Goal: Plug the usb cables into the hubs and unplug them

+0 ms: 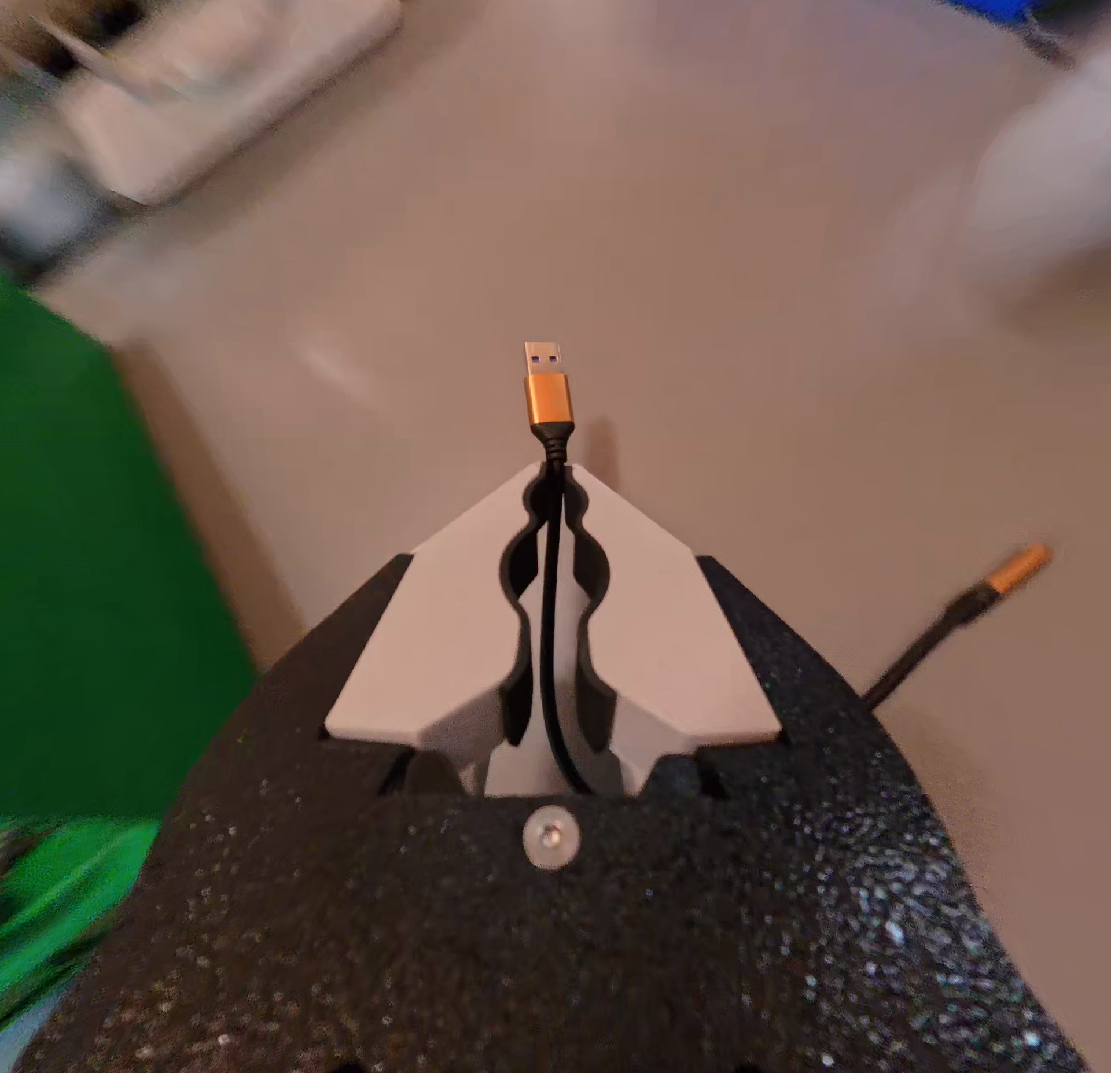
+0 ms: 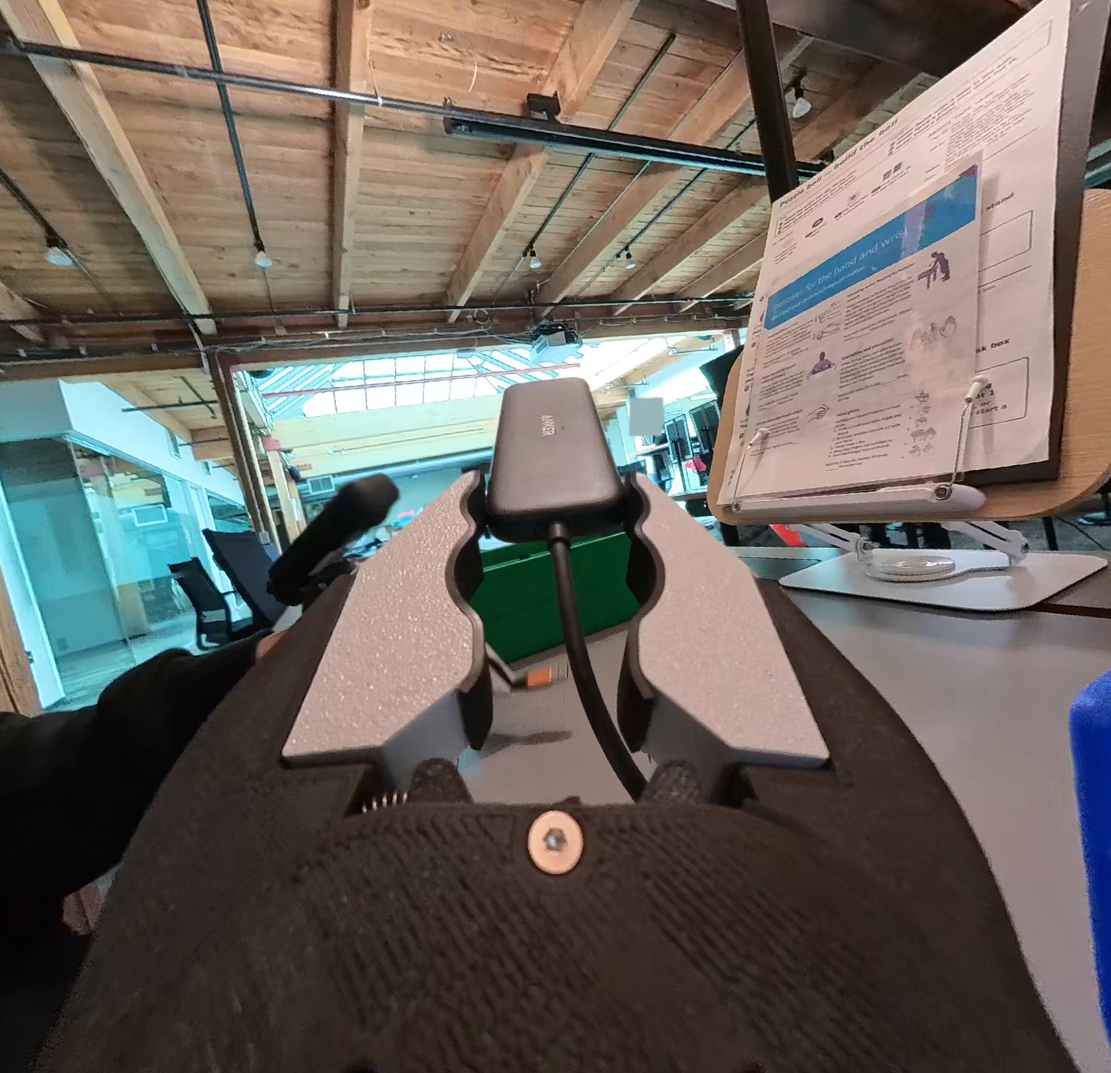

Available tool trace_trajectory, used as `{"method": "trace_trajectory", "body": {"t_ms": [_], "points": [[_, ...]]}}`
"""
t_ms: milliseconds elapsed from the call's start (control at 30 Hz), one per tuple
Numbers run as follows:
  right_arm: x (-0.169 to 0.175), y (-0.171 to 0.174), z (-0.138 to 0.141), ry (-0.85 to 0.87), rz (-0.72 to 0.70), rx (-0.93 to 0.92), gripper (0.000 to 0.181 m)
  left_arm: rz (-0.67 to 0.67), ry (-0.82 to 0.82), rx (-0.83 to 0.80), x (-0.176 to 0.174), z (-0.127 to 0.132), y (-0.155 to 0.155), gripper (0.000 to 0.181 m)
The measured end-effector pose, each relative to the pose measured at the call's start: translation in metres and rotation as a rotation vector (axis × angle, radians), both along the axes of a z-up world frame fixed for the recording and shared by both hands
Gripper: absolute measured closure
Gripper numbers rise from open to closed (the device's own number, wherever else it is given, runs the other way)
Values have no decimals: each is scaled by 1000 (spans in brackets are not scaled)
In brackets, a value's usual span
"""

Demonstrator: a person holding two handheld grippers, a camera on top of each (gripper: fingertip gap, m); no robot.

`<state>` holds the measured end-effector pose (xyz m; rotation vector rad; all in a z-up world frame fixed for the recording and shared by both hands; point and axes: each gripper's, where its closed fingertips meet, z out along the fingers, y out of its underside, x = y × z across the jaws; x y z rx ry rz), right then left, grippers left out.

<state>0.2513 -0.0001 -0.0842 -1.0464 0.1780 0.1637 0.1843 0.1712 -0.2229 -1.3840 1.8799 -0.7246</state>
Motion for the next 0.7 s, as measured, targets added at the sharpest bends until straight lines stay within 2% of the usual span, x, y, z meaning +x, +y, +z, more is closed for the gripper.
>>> {"method": "trace_trajectory", "body": {"t_ms": [67,167,267,333,433,567,700], "points": [[2,-1,0,5,-11,1,136,104,-208,160,6,48,24,180],[2,0,-2,-1,-18,-11,137,169,-528,413,-3,124,32,180],[2,2,-3,-11,-25,-24,137,100,-669,577,-13,152,8,180],[2,1,-3,-11,-26,-23,136,-42,-664,649,-15,141,-19,180],[3,0,-2,-6,-29,-16,136,-246,-538,688,-17,94,-52,180],[1,2,-4,-16,-27,-30,137,-441,-232,551,-25,14,-76,180],[0,4,-5,-21,-26,-39,137,-516,-89,426,-26,-20,-88,179]]}}
